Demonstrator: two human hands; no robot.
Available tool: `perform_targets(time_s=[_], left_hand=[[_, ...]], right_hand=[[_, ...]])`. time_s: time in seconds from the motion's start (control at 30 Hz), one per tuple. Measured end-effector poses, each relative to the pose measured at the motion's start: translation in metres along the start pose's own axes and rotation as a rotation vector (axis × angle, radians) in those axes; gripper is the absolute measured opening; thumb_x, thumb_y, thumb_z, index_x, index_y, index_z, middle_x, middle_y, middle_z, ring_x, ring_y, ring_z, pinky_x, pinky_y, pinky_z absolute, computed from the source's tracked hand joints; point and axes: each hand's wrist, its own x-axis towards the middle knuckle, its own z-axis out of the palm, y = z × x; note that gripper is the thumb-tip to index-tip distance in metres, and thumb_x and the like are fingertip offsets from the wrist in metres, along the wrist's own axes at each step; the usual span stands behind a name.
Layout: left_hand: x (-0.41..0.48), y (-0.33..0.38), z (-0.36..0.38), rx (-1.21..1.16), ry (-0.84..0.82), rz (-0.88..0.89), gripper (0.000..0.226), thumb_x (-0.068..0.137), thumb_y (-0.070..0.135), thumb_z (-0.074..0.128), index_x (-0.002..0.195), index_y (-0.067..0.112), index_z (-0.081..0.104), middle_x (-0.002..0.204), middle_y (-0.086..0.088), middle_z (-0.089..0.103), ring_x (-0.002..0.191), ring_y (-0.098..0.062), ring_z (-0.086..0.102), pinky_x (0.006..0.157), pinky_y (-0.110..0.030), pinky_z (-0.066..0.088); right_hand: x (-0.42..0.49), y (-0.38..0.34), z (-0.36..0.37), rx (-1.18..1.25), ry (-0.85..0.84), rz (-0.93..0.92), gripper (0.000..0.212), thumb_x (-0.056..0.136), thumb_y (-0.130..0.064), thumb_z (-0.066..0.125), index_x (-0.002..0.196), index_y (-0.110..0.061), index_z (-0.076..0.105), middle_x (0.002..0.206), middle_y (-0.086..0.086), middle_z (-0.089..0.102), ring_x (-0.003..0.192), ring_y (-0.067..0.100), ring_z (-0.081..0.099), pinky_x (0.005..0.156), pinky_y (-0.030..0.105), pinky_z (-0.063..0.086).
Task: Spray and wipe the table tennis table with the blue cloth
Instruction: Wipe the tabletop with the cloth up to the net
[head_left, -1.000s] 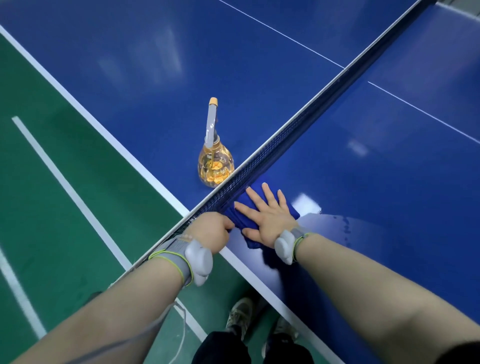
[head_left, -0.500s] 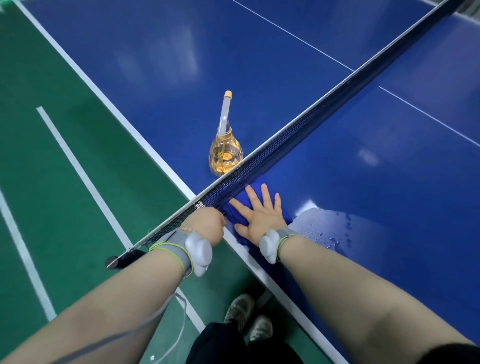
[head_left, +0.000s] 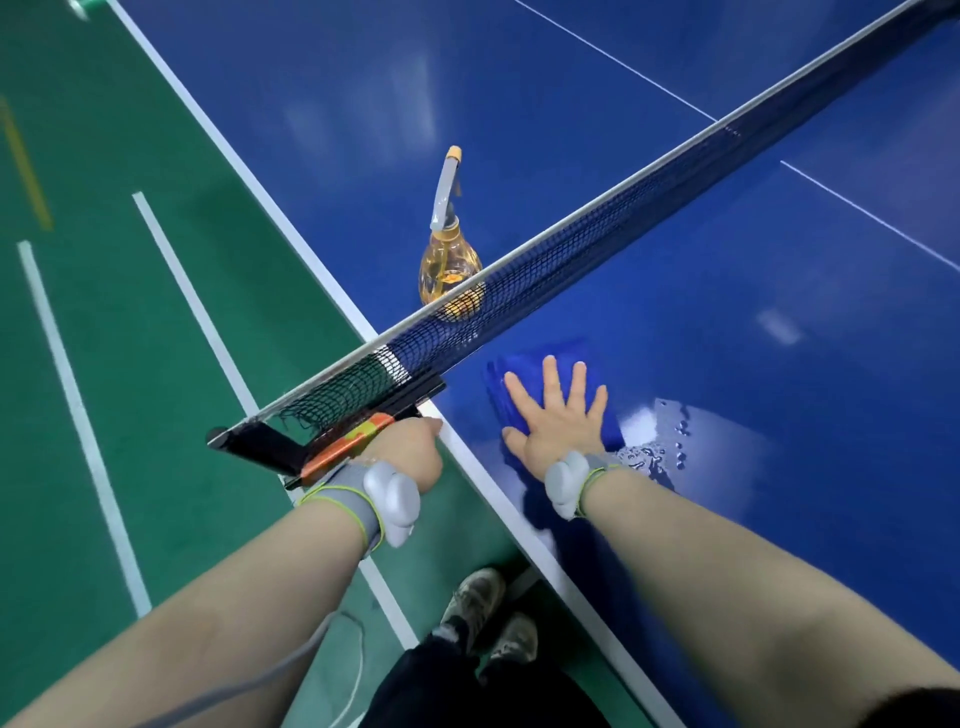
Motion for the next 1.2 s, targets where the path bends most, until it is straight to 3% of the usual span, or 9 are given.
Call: perform_targets(time_s=[0.1, 0.23, 0.33, 0.47, 0.6, 0.73, 0.83, 1.03, 1.2], left_hand=[[-0.003, 0.006, 0.004, -0.054, 0.035, -0.032, 0.046, 0.091, 0.006, 0.043, 0.136, 0.014, 0.043, 0.124, -0.011, 0.061, 0.11, -0.028, 0.059, 0.09, -0.032, 0.046], [-0.005, 0.021, 0.004, -0.01, 0.01, -0.006, 0.03, 0.094, 0.009, 0.042, 0.124, 0.008, 0.047, 0.118, -0.012, 0.061, 0.105, -0.029, 0.059, 0.081, -0.029, 0.042], [-0.003, 0.033, 0.008, 0.004, 0.0, -0.013, 0.04, 0.093, 0.008, 0.041, 0.133, 0.01, 0.042, 0.138, -0.009, 0.048, 0.118, -0.028, 0.053, 0.094, -0.032, 0.043], [-0.002, 0.055, 0.015, 0.066, -0.054, 0.024, 0.058, 0.095, 0.008, 0.04, 0.149, 0.015, 0.023, 0.16, -0.004, 0.01, 0.141, -0.023, 0.031, 0.109, -0.032, 0.035], [-0.001, 0.074, 0.019, 0.111, -0.103, 0.043, 0.053, 0.094, 0.007, 0.04, 0.146, 0.012, 0.03, 0.16, -0.004, 0.01, 0.14, -0.022, 0.033, 0.109, -0.03, 0.033], [0.002, 0.084, 0.02, 0.153, -0.108, 0.059, 0.053, 0.093, 0.004, 0.037, 0.145, 0.014, 0.032, 0.16, 0.0, 0.01, 0.14, -0.022, 0.033, 0.108, -0.032, 0.035], [0.004, 0.088, 0.023, 0.189, -0.1, 0.075, 0.055, 0.092, 0.002, 0.036, 0.145, 0.016, 0.032, 0.16, 0.001, 0.011, 0.141, -0.022, 0.03, 0.109, -0.034, 0.035], [0.005, 0.096, 0.032, 0.248, -0.138, 0.057, 0.054, 0.091, 0.003, 0.037, 0.144, 0.013, 0.034, 0.159, -0.005, 0.011, 0.137, -0.026, 0.036, 0.109, -0.036, 0.035], [0.004, 0.102, 0.03, 0.313, -0.111, 0.053, 0.053, 0.09, 0.001, 0.036, 0.141, 0.015, 0.037, 0.157, -0.003, 0.018, 0.133, -0.026, 0.041, 0.104, -0.037, 0.041]], right_hand=[[-0.02, -0.032, 0.013, -0.06, -0.039, -0.27, 0.074, 0.092, -0.057, 0.041, 0.151, -0.049, -0.002, 0.161, 0.003, -0.024, 0.143, 0.042, -0.027, 0.112, 0.064, -0.016], [-0.024, -0.027, 0.016, -0.009, -0.024, -0.298, 0.072, 0.091, -0.061, 0.042, 0.151, -0.052, 0.005, 0.163, -0.002, -0.018, 0.145, 0.037, -0.025, 0.112, 0.059, -0.02], [-0.023, 0.009, 0.011, 0.042, 0.013, -0.12, 0.07, 0.092, -0.064, 0.037, 0.151, -0.051, 0.001, 0.162, -0.003, -0.02, 0.145, 0.036, -0.026, 0.113, 0.06, -0.018], [-0.03, 0.086, 0.007, 0.118, 0.084, 0.218, 0.07, 0.092, -0.067, 0.032, 0.151, -0.05, -0.001, 0.163, -0.003, -0.019, 0.146, 0.035, -0.024, 0.115, 0.06, -0.014], [-0.049, 0.16, 0.009, 0.198, 0.118, 0.516, 0.071, 0.092, -0.069, 0.027, 0.152, -0.048, -0.003, 0.163, 0.0, -0.018, 0.146, 0.038, -0.022, 0.115, 0.063, -0.009], [-0.055, 0.168, 0.009, 0.235, 0.097, 0.662, 0.074, 0.093, -0.068, 0.024, 0.154, -0.041, -0.007, 0.162, 0.006, -0.02, 0.145, 0.044, -0.021, 0.113, 0.067, -0.004], [-0.057, 0.134, 0.012, 0.223, 0.093, 0.552, 0.076, 0.093, -0.068, 0.026, 0.153, -0.039, -0.012, 0.16, 0.011, -0.024, 0.143, 0.048, -0.024, 0.111, 0.07, -0.007], [-0.078, 0.065, 0.034, 0.043, 0.041, -0.027, 0.076, 0.091, -0.065, 0.037, 0.152, -0.047, -0.004, 0.162, 0.005, -0.022, 0.143, 0.044, -0.027, 0.11, 0.068, -0.016], [-0.087, 0.101, 0.033, 0.087, 0.077, 0.131, 0.073, 0.09, -0.067, 0.036, 0.151, -0.05, -0.001, 0.163, -0.002, -0.018, 0.145, 0.038, -0.024, 0.112, 0.063, -0.015]])
